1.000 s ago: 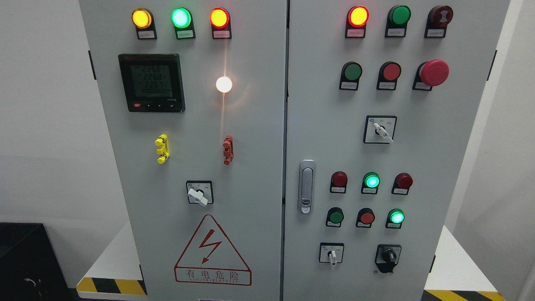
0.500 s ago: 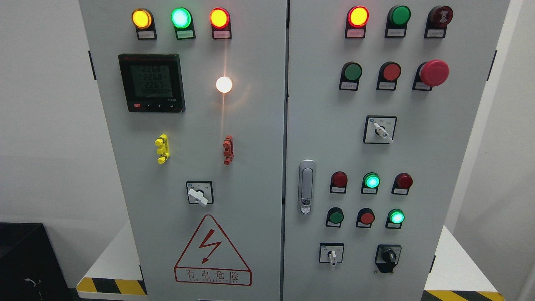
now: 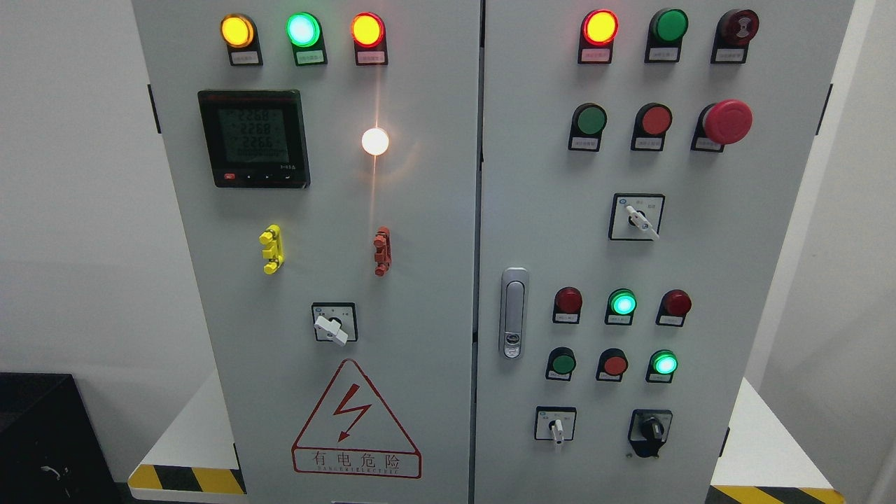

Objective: Flip black knob to close circuit

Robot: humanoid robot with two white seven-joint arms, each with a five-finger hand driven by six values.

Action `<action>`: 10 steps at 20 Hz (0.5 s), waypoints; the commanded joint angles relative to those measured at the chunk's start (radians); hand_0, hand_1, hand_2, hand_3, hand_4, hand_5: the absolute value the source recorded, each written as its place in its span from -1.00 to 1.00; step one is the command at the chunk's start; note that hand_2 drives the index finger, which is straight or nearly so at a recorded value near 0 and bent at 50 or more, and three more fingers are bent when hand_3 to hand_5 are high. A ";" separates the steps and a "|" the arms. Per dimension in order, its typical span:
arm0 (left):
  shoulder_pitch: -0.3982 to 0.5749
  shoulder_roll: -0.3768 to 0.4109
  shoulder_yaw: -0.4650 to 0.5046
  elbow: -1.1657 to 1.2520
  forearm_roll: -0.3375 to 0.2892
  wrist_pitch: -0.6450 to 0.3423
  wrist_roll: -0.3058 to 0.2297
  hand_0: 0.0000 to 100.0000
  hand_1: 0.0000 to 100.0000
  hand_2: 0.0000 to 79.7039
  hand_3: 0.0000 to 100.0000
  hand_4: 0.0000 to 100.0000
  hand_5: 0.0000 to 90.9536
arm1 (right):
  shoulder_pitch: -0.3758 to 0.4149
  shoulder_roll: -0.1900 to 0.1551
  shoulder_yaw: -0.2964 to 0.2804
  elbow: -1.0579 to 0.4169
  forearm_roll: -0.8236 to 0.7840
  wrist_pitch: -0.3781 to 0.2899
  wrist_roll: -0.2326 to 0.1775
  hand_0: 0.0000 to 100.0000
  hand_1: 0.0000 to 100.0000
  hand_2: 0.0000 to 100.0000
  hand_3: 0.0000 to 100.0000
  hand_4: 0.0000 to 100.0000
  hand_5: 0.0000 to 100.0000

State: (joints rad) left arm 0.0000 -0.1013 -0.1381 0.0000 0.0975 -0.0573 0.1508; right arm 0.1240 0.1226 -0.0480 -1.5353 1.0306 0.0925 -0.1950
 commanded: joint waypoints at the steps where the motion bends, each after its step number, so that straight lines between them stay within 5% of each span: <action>1: 0.023 0.000 0.000 -0.031 0.001 0.001 -0.001 -0.76 0.11 -1.00 -1.00 -1.00 -1.00 | -0.069 0.003 -0.049 -0.089 0.089 0.006 0.017 -1.00 -0.87 0.79 1.00 0.90 0.99; 10: 0.023 0.000 0.000 -0.031 -0.001 0.001 -0.001 -0.76 0.11 -1.00 -1.00 -1.00 -1.00 | -0.174 0.006 -0.088 -0.089 0.172 0.050 0.065 -1.00 -0.90 0.80 1.00 0.93 1.00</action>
State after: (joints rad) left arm 0.0000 -0.1013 -0.1381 0.0000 0.0973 -0.0574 0.1508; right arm 0.0134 0.1259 -0.0871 -1.5892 1.1460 0.1362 -0.1399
